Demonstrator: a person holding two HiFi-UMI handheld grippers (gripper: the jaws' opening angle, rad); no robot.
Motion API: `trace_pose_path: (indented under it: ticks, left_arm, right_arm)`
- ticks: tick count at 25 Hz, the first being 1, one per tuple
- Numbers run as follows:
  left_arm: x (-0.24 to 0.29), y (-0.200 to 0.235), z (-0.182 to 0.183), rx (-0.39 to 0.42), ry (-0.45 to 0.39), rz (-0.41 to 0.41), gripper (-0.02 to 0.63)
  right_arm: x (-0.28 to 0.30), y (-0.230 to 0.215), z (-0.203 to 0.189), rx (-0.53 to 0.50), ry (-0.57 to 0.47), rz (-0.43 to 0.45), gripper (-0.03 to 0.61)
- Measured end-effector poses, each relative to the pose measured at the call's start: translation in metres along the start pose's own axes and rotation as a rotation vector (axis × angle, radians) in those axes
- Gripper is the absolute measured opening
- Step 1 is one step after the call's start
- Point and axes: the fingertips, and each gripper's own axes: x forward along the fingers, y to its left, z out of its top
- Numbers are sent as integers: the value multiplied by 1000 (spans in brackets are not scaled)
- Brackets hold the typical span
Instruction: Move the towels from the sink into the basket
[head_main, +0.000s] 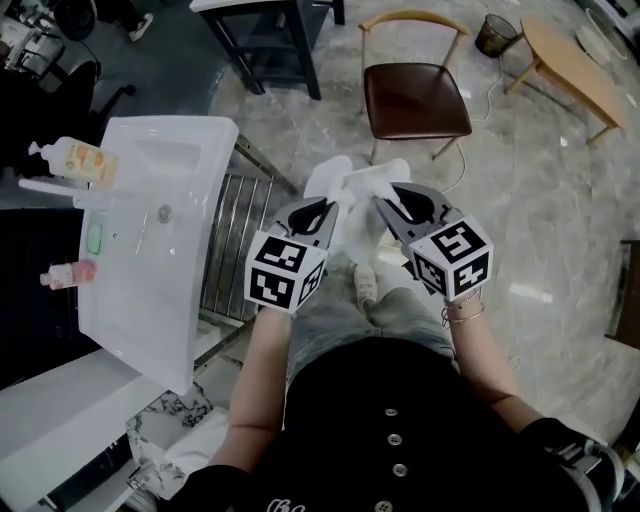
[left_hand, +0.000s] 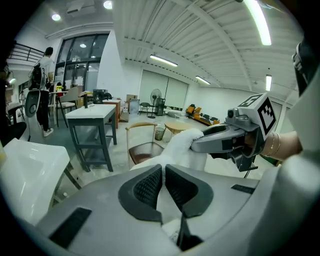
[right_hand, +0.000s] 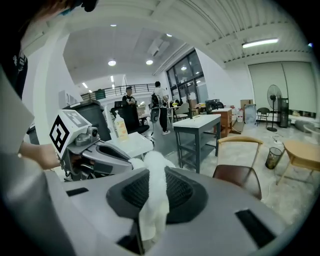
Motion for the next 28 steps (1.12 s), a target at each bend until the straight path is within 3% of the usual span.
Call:
trace_pose_path:
  ticks: [13, 28]
  left_arm:
    - [72, -20, -59, -53, 146, -101, 28]
    - [135, -34, -139, -137, 272, -124, 28]
  right_arm:
    - [7, -35, -88, 138, 105, -51, 67]
    - [18, -66, -189, 228, 220, -71, 67]
